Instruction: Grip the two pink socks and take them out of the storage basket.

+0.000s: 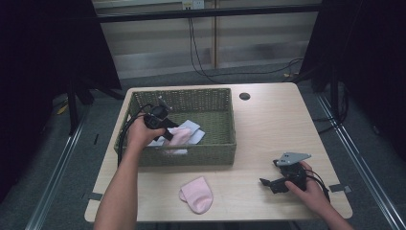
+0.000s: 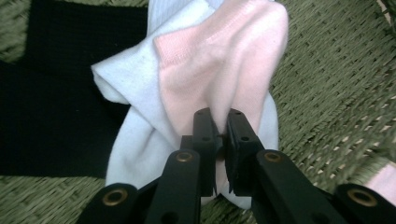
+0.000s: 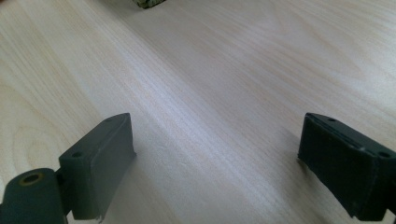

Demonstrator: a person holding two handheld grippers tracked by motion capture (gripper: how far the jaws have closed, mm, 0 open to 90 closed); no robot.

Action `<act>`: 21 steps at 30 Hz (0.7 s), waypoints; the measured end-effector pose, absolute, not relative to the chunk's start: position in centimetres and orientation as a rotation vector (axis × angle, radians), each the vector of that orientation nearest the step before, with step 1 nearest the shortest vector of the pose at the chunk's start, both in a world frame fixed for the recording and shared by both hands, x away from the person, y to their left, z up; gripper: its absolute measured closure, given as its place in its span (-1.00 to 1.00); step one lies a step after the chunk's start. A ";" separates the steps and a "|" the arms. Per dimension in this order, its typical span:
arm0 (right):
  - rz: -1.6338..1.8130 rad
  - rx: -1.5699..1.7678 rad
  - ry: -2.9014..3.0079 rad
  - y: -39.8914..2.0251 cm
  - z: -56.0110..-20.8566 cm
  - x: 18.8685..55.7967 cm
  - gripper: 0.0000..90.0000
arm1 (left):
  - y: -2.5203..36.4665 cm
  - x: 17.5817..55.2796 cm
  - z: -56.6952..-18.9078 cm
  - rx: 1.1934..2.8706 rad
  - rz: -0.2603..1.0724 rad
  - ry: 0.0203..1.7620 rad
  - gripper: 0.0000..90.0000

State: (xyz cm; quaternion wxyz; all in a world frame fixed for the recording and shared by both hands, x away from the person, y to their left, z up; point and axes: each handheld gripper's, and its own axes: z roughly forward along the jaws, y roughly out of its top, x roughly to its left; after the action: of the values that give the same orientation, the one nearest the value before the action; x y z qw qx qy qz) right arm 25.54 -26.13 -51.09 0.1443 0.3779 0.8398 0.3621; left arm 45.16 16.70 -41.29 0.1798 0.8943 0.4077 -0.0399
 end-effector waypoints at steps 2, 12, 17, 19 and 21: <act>1.044 1.088 2.420 -26.1 -51.1 25.6 -0.78 | 16.7 45.1 -40.9 2.528 -0.117 1.151 0.87; 1.044 1.089 2.420 -26.1 -51.1 25.6 -0.78 | 16.8 44.4 -36.9 2.492 -0.148 1.117 0.88; 1.044 1.088 2.420 -26.1 -51.1 25.6 -0.78 | 16.8 43.8 -35.1 2.496 -0.138 1.073 0.88; 1.044 1.088 2.420 -26.1 -51.1 25.6 -0.78 | 16.7 43.7 -34.5 2.490 -0.142 1.075 0.88; 1.044 1.086 2.420 -26.1 -51.1 25.6 -0.78 | 16.7 43.5 -34.0 2.493 -0.151 1.069 0.88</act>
State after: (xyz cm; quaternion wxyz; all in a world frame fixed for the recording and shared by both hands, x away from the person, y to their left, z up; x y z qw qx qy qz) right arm 25.56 -26.14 -51.09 0.1451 0.3769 0.8399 0.3625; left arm 43.54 16.74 -33.98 0.2110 0.8969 0.3848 -0.0545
